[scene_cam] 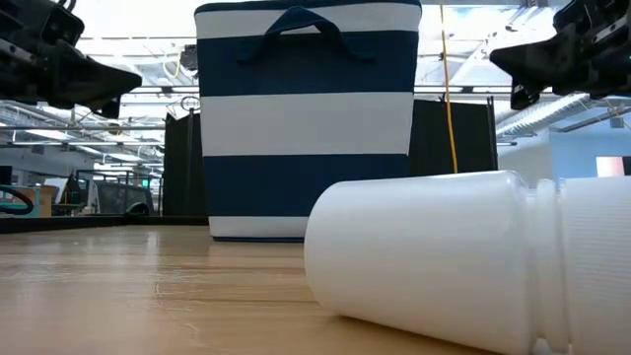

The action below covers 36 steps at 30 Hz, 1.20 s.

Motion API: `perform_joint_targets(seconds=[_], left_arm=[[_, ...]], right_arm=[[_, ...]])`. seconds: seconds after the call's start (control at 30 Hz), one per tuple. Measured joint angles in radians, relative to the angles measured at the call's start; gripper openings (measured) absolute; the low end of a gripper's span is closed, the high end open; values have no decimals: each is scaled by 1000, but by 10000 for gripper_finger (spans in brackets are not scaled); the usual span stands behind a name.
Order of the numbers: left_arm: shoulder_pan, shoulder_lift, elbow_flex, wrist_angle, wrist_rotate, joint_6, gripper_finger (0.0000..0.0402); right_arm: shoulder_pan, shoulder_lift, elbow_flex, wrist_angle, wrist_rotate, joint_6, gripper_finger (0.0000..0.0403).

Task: Pick & place medical supplies in basket/bin
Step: Put the white medicine bottle into the blue bin

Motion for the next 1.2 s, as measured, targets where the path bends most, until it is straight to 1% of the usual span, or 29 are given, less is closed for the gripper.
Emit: perform_joint_targets(seconds=[0.23,0.57,0.8,0.93,1.07,1.2], left_arm=[[0,1,0,-6,4,8,18],[0,1,1,-7,3,-16,3],[0,1,1,-8,-3,-44,29],[0,1,1,-8,-3,-45,31],[0,1,1,-8,-4,-45,32],[0,1,1,-9,-4,-45,32]], right_arm=[[0,20,-1,-18,0,1,0],[0,29,-2,9,0,-6,0],[0,29,-3,35,0,-17,0],[0,29,-3,43,0,-32,0],[7,31,-3,140,51,-50,0],[48,65,12,301,21,-72,0]])
